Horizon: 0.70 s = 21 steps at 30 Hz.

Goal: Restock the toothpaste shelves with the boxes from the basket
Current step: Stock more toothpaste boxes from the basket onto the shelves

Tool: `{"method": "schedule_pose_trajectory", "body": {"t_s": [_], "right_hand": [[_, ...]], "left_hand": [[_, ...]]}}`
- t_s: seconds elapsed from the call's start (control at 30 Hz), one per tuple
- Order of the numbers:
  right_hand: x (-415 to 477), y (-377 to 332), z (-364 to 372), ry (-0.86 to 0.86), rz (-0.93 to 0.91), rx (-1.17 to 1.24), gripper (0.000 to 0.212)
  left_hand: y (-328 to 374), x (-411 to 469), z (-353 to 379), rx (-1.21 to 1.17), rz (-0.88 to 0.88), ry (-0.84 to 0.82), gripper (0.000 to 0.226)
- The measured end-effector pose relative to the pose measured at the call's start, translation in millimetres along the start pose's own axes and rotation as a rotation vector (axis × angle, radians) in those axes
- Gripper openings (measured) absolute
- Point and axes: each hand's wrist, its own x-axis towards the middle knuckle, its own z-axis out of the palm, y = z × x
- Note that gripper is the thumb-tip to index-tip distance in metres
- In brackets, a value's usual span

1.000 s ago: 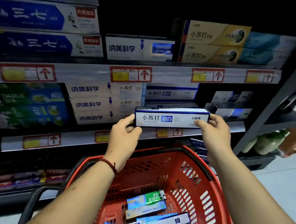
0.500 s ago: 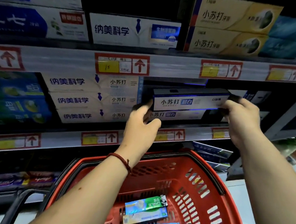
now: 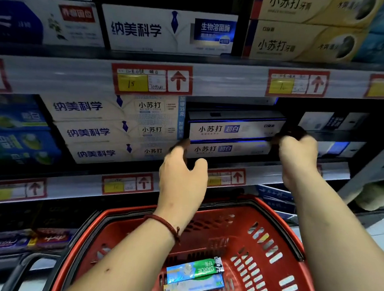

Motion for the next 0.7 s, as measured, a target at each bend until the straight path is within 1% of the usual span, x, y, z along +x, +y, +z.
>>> {"method": "schedule_pose_trajectory", "body": {"t_s": [0.07,0.13,0.23,0.37,0.43,0.53,0.7], "right_hand": [[-1,3,1,0.03,0.0,0.002,0.017],[-5,3,0,0.045,-0.002,0.001,0.012],[-8,1,-2,0.056,0.0,-0.003,0.015],[-7,1,-3,0.067,0.002,-0.007,0.018],[-7,0,-4,0.07,0.002,-0.012,0.021],[-9,-1,-4,0.076,-0.01,-0.019,0.022],[-12,-2,0,0.052,-0.019,-0.025,0.02]], "left_hand": [[2,-1,-1,-0.002,-0.006,0.025,0.049],[3,-1,-3,-0.037,-0.031,0.034,0.051],[1,3,-6,-0.107,-0.045,0.004,0.057],[0,8,-7,-0.181,-0.077,-0.073,0.057],[-2,10,-6,-0.184,-0.074,-0.064,0.055],[-4,9,-3,-0.168,-0.071,-0.01,0.049],[-8,8,2,-0.125,-0.043,0.027,0.048]]}}
